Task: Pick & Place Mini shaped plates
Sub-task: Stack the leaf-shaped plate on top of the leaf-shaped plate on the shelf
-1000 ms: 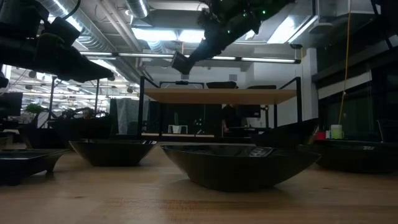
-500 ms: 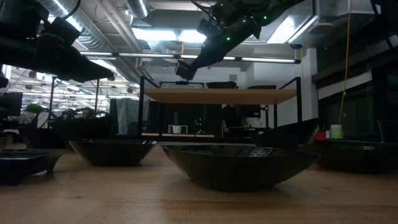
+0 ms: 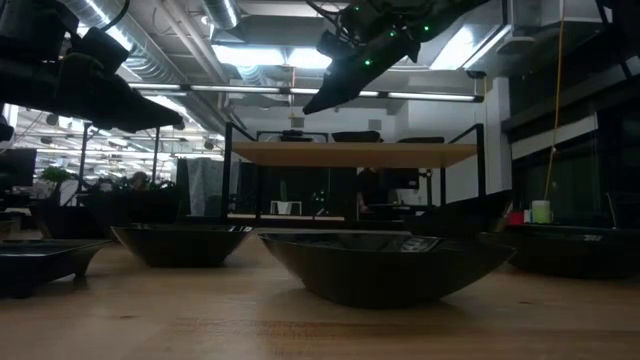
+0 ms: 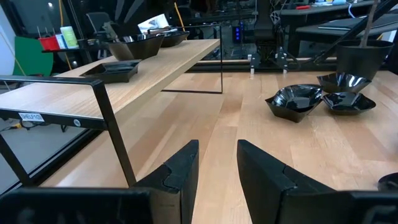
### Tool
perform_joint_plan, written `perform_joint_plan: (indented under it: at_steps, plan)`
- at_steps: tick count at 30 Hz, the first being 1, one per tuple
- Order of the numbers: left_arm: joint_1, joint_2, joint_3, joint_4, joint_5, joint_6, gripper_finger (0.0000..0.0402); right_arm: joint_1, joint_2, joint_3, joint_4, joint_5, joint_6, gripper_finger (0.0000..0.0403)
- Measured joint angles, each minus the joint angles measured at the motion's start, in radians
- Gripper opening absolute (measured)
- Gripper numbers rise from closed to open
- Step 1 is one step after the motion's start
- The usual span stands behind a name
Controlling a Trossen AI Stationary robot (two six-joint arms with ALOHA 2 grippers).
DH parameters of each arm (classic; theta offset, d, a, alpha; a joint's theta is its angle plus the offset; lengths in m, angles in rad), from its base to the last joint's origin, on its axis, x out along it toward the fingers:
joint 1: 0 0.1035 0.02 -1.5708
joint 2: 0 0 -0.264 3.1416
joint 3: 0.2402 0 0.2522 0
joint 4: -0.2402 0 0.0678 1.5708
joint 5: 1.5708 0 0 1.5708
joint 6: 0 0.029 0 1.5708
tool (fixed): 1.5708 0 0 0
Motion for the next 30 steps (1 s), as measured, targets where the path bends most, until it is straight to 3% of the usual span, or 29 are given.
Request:
perform_joint_plan:
  at_steps: [6,13,19,30]
  plan:
    - [0.000,0.000,0.000,0.000,0.000,0.000,0.0104,-0.001,0.000,0.007,-0.050,-0.041,0.048,0.0052]
    - [0.000,0.000,0.000,0.000,0.000,0.000,0.0104,-0.006,-0.001,0.110,-0.220,-0.046,0.048,0.0052]
    - [0.000,0.000,0.000,0.000,0.000,0.000,0.0104,-0.006,-0.002,0.207,-0.391,-0.140,0.061,0.0052]
    - [0.000,0.000,0.000,0.000,0.000,0.000,0.0104,0.037,-0.002,0.232,-0.543,-0.143,0.027,0.0065]
